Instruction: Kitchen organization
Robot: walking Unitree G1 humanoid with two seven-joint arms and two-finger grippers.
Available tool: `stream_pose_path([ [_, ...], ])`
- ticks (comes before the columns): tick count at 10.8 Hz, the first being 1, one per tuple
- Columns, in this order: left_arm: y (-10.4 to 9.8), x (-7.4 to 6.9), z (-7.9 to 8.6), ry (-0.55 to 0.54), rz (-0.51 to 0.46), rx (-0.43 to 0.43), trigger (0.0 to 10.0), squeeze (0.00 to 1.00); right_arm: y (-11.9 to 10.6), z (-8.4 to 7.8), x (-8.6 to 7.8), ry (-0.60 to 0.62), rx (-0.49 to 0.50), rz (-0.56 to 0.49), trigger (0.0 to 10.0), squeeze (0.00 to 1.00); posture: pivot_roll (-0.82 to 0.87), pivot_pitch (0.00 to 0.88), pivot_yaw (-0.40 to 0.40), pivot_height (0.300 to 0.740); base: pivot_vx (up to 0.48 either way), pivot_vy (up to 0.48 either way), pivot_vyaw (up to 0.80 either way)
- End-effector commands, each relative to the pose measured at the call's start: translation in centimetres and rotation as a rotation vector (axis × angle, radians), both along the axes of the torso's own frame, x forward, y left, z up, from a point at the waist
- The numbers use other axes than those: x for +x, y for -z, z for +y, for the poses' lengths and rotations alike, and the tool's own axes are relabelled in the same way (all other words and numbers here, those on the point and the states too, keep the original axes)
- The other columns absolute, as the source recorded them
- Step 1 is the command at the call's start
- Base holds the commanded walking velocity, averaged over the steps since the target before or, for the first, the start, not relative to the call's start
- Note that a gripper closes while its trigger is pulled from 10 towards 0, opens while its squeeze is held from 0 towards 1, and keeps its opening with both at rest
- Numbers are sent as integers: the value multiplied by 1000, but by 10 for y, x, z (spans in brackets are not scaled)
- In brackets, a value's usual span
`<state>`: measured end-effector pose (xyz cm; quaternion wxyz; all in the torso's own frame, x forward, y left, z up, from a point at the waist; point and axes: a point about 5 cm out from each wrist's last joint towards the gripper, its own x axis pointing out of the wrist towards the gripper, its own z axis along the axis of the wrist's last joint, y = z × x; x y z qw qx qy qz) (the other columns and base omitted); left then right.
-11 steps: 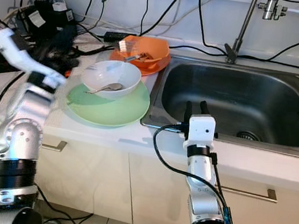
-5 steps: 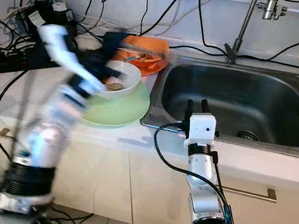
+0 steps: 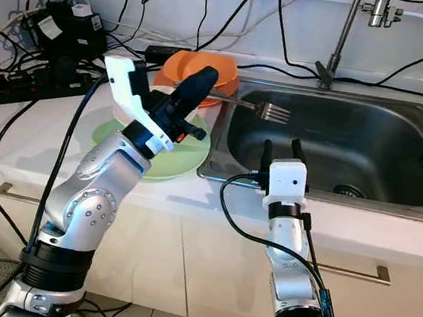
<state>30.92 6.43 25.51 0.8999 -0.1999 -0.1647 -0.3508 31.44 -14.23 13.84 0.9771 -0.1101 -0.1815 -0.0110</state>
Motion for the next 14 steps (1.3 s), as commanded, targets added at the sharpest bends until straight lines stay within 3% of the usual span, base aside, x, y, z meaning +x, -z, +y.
stream_pose_path([
  [1, 2, -1, -1, 4, 0, 20, 10000, 0, -2, -1, 3, 7, -5, -3, 10000, 1000, 71, 0, 91, 740, 0, 0, 0],
  [4, 3, -1, 2, -13, 3, 17, 10000, 0, -3, -1, 3, 8, -13, -5, 10000, 1000, 69, 0, 92, 740, 0, 0, 0],
  [5, 3, -1, 2, -18, 1, 20, 10000, 0, -4, -1, 3, 11, -43, -12, 10000, 459, 69, 0, 90, 740, 0, 0, 0],
  [6, 4, -1, 1, -22, -1, 37, 10000, 0, -8, 1, 3, -1, -92, -35, 10000, 0, 68, 0, 90, 740, 0, 0, 0],
  [9, 10, -2, -2, -7, 13, 56, 10000, 0, -25, 12, 3, -54, -189, -111, 10000, 0, 62, 0, 90, 740, 0, 0, 0],
  [14, 21, -6, -9, 30, 23, 136, 10000, 0, -36, 24, 3, -88, -210, -145, 10000, 0, 66, 5, 88, 740, 0, 0, 0],
])
